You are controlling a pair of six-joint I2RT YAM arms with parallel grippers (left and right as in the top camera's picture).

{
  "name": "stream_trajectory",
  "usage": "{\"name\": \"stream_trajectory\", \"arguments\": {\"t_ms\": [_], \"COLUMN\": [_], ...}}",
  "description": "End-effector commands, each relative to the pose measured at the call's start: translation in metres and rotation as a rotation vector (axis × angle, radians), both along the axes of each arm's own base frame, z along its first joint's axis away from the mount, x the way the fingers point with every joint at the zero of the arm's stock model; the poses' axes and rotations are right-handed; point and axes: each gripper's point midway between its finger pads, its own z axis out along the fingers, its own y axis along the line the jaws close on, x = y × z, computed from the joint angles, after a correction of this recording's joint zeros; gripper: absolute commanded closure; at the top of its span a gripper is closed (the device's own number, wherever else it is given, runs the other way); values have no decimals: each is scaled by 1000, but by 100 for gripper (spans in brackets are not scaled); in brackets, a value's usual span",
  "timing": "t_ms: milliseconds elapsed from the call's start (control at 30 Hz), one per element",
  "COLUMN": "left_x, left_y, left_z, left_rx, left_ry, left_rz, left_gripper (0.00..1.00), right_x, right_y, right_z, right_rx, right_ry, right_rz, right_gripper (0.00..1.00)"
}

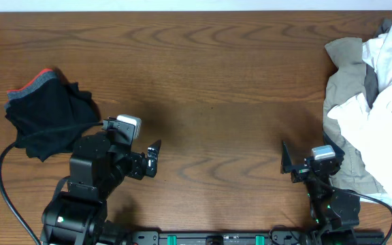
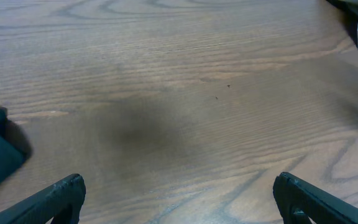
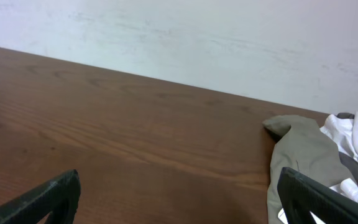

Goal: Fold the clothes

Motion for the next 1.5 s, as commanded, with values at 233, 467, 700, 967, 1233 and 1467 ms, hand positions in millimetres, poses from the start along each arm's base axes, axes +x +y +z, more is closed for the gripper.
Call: {"name": "stream_trajectory", "arguments": {"t_ms": [233, 467, 700, 967, 1233, 1467], "left_x": [-11, -33, -30, -5, 13, 11], "left_y": [10, 31, 40, 50, 56, 56], "left_z": [5, -41, -74, -70, -46, -69], "left_rx": [20, 23, -2, -34, 5, 22], "left_ry": [-39, -28, -158, -394, -632, -538], "left_rz": [27, 104, 151, 207, 210, 204], "left_gripper": [2, 2, 2, 2, 2, 2], "right_x": [0, 0, 0, 0, 0, 0], "right_y": [-1, -1, -1, -1, -1, -1], "right_z": [-1, -1, -1, -1, -1, -1], "right_rx": [-9, -9, -9, -9, -9, -9], "right_ry": [-2, -2, -2, -2, -2, -2], "right_rz": [-4, -4, -4, -4, -4, -4], "right_gripper": [1, 1, 1, 1, 1, 1]}}
